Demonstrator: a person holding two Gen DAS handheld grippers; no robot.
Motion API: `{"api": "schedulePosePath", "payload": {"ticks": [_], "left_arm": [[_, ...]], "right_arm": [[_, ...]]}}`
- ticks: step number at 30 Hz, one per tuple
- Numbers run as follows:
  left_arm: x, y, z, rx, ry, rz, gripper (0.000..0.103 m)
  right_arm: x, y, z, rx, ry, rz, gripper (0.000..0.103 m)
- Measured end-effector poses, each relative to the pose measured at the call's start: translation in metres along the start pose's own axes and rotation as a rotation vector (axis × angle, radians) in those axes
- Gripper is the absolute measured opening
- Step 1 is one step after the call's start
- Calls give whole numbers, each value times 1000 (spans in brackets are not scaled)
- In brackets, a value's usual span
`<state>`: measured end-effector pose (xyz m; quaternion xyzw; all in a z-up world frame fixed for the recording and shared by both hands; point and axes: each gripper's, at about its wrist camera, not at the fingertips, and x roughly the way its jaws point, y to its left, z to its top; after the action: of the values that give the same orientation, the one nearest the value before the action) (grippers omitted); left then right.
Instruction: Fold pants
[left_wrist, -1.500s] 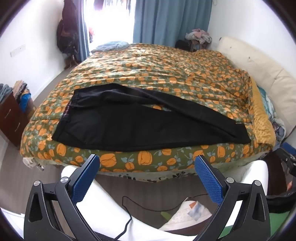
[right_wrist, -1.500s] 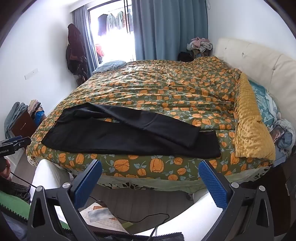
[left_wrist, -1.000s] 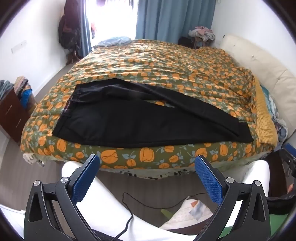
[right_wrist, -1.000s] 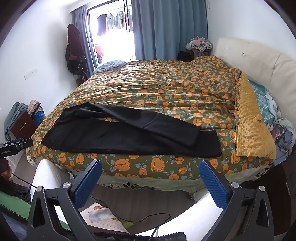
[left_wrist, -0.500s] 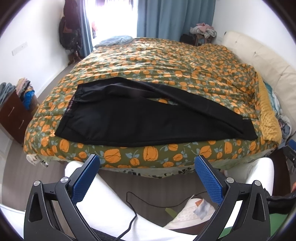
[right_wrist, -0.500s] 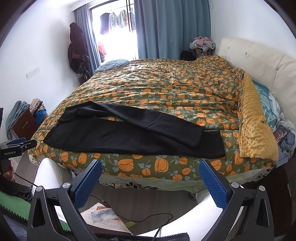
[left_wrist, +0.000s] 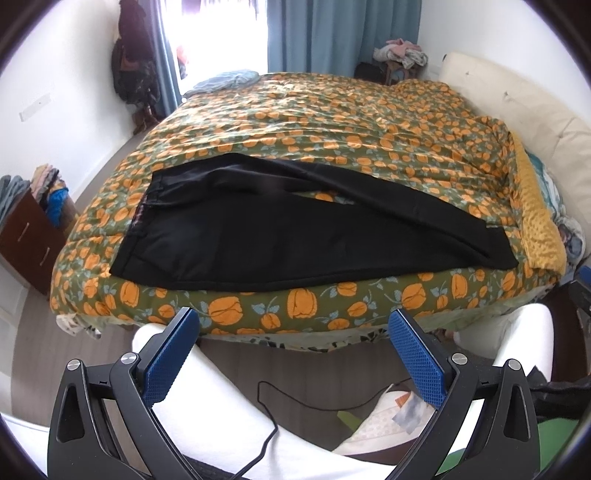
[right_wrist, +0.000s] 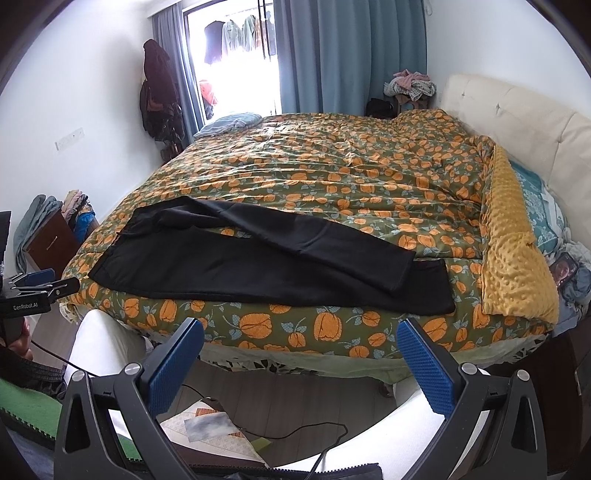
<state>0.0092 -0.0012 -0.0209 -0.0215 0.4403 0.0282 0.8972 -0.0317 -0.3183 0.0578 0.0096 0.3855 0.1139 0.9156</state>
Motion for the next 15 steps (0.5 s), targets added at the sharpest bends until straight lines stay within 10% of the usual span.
{"api": "schedulePosePath", "payload": {"ticks": [15], "left_arm": [[2, -3, 0, -1, 5, -37, 102]], "right_arm": [[-1, 0, 0, -7, 5, -13, 103]]}}
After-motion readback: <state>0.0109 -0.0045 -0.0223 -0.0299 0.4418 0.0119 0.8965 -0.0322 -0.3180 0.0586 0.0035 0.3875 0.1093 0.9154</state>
